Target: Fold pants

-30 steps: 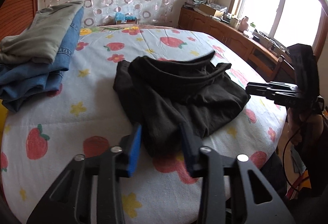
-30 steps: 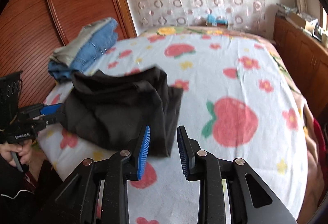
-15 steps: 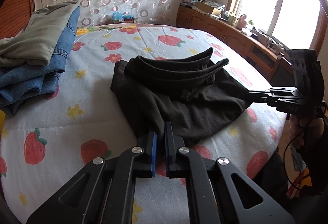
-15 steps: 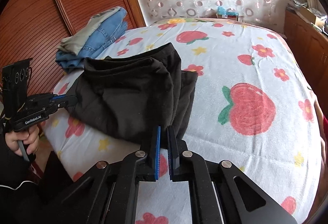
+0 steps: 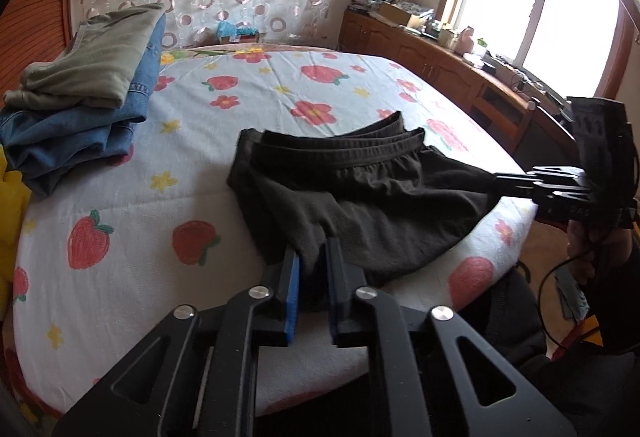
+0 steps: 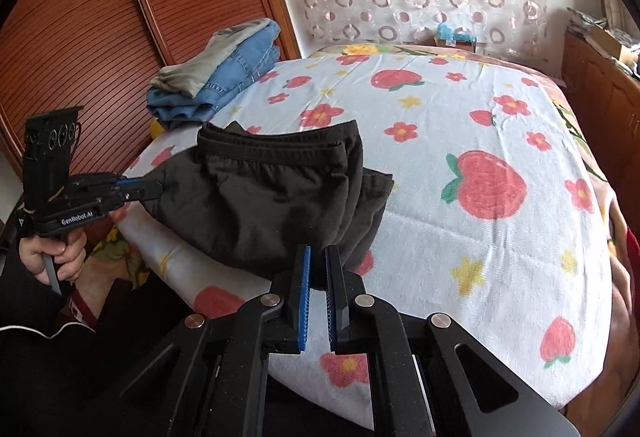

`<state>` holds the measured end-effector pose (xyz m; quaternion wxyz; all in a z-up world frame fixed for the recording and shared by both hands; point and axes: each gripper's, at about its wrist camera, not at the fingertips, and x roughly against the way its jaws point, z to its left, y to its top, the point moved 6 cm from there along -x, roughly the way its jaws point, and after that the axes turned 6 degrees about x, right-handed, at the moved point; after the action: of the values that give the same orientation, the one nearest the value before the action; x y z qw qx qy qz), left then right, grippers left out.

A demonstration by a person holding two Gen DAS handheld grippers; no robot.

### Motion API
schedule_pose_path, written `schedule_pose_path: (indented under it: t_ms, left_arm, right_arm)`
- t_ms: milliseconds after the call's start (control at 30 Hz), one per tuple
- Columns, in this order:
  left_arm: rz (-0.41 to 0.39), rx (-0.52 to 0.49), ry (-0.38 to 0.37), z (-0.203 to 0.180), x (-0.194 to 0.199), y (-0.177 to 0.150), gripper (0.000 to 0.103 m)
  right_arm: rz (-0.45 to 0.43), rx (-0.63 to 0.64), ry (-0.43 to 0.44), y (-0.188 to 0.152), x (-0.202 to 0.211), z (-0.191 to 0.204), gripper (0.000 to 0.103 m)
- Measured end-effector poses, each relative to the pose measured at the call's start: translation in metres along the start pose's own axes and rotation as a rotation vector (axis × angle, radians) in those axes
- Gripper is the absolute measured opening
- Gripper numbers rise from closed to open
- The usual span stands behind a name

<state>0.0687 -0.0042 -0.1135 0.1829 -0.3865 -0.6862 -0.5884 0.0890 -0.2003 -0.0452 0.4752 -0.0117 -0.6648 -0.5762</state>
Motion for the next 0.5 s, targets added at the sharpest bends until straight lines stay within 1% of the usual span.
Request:
schedule_pose_path:
  t_ms: [33,67,100,167,233,367,433,467,500]
  left_arm:
    - [-0.003,0.001,0.009,0.002,0.0,0.001,0.022]
    - [-0.008,0.003,0.015,0.003,0.0,0.003,0.031]
    - [-0.016,0.004,0.018,0.005,-0.001,0.005,0.04]
    - [-0.031,0.009,0.012,0.007,-0.003,0.013,0.049]
    - [-0.029,0.004,0.014,0.008,-0.009,0.02,0.05]
    - [-0.02,-0.008,0.016,0.01,-0.024,0.031,0.054]
    - [-0.007,-0.013,0.019,0.011,-0.03,0.032,0.064]
    - [-0.005,-0.013,0.024,0.011,-0.033,0.032,0.073]
    - [-0.006,-0.014,0.023,0.012,-0.034,0.032,0.076]
  right_arm:
    - [-0.006,-0.001,-0.009,0.002,0.001,-0.001,0.015]
    - [-0.014,0.0,-0.023,0.004,0.001,-0.004,0.02]
    - [-0.018,0.003,-0.029,0.007,-0.001,-0.003,0.02]
    - [-0.029,0.012,-0.034,0.015,-0.005,-0.006,0.022]
    - [-0.035,0.026,-0.045,0.023,-0.014,-0.007,0.026]
    - [-0.036,0.038,-0.022,0.04,-0.041,-0.007,0.028]
    - [-0.021,0.049,-0.008,0.046,-0.056,-0.007,0.028]
    - [-0.007,0.057,-0.01,0.047,-0.064,-0.007,0.028]
    - [0.004,0.063,-0.015,0.049,-0.069,-0.007,0.028]
